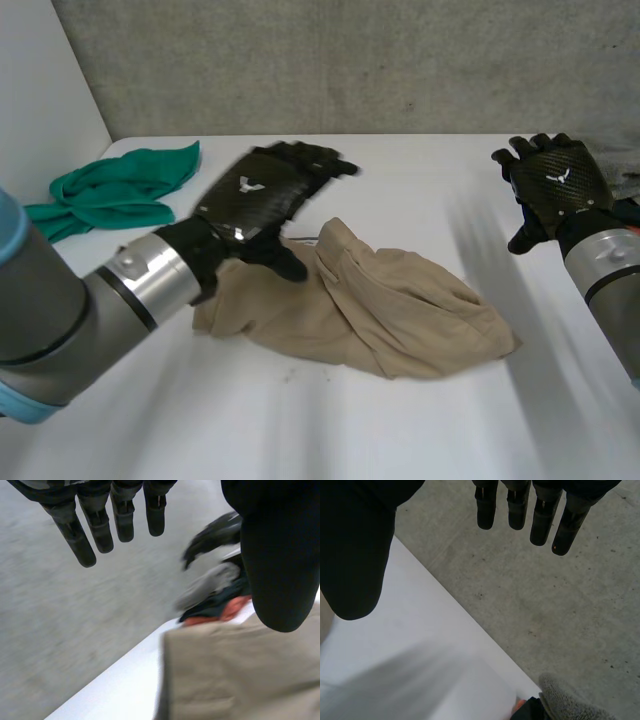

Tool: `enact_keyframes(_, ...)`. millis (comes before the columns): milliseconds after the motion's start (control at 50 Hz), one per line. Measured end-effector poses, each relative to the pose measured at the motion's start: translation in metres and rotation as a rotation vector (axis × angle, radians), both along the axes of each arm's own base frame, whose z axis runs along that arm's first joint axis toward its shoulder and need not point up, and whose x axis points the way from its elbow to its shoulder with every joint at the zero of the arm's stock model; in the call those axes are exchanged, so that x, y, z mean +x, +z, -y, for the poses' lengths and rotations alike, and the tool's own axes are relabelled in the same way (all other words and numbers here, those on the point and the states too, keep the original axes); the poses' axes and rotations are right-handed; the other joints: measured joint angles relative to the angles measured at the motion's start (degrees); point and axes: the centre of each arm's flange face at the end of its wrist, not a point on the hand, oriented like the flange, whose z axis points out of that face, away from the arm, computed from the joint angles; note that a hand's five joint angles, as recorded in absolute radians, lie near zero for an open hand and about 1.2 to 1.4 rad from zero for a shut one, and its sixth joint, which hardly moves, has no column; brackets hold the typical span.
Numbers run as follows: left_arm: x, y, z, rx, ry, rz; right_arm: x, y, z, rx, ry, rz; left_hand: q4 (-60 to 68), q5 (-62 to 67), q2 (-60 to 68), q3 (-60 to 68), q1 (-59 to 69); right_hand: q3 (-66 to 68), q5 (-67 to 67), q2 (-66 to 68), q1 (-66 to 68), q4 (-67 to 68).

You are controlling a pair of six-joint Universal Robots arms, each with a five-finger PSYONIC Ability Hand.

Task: Fold the laundry.

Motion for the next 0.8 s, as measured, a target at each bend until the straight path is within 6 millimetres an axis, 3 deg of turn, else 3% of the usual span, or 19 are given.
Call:
enact_keyframes(140,0.036,-0.007,0.027,0.069,0.298,0.023,0.008,0.012,-0.009,0.075,0.036,-0.015,0.0,0.0,0.0,0.0,0.0,0.0,0.0,0.0,0.0,0.0)
enact_keyframes(220,0.058,-0.016,0.038,0.125,0.469,0.054,0.024,0.025,-0.024,0.154,0.107,-0.024,0.0,0.0,0.0,0.0,0.0,0.0,0.0,0.0,0.0,0.0)
enact_keyframes(360,0.075,-0.038,0.038,0.243,0.584,0.125,0.054,0.053,-0.05,0.301,0.223,0.021,0.0,0.0,0.0,0.0,0.0,0.0,0.0,0.0,0.0,0.0)
enact_keyframes(460,0.078,-0.054,0.033,0.314,0.59,0.167,0.072,0.055,-0.059,0.38,0.273,0.057,0.0,0.0,0.0,0.0,0.0,0.0,0.0,0.0,0.0,0.0)
enact_keyframes(620,0.084,-0.069,0.032,0.369,0.602,0.191,0.112,0.023,-0.064,0.471,0.343,0.072,-0.22,0.0,-0.07,0.0,0.0,0.0,0.0,0.0,0.0,0.0)
enact_keyframes(660,0.086,-0.069,0.034,0.37,0.608,0.189,0.127,0.002,-0.058,0.476,0.337,0.057,-0.22,-0.01,-0.07,0.0,0.0,0.0,0.0,0.0,0.0,0.0)
enact_keyframes(700,0.086,-0.069,0.034,0.369,0.61,0.187,0.132,-0.006,-0.055,0.472,0.323,0.05,-0.22,-0.02,-0.07,0.0,0.0,0.0,0.0,0.0,0.0,0.0)
enact_keyframes(720,0.087,-0.069,0.035,0.367,0.612,0.186,0.135,-0.013,-0.052,0.47,0.31,0.043,-0.22,-0.01,-0.07,0.0,0.0,1.92,1.79,2.51,1.99,1.75)
enact_keyframes(760,0.087,-0.068,0.035,0.365,0.612,0.184,0.139,-0.019,-0.048,0.462,0.29,0.036,-0.22,0.0,-0.07,0.0,0.0,21.84,20.2,23.13,20.56,20.89)
enact_keyframes(800,0.087,-0.067,0.035,0.362,0.612,0.183,0.14,-0.021,-0.045,0.451,0.275,0.033,-0.22,0.01,-0.07,0.0,0.0,33.85,31.52,34.49,32.46,32.88)
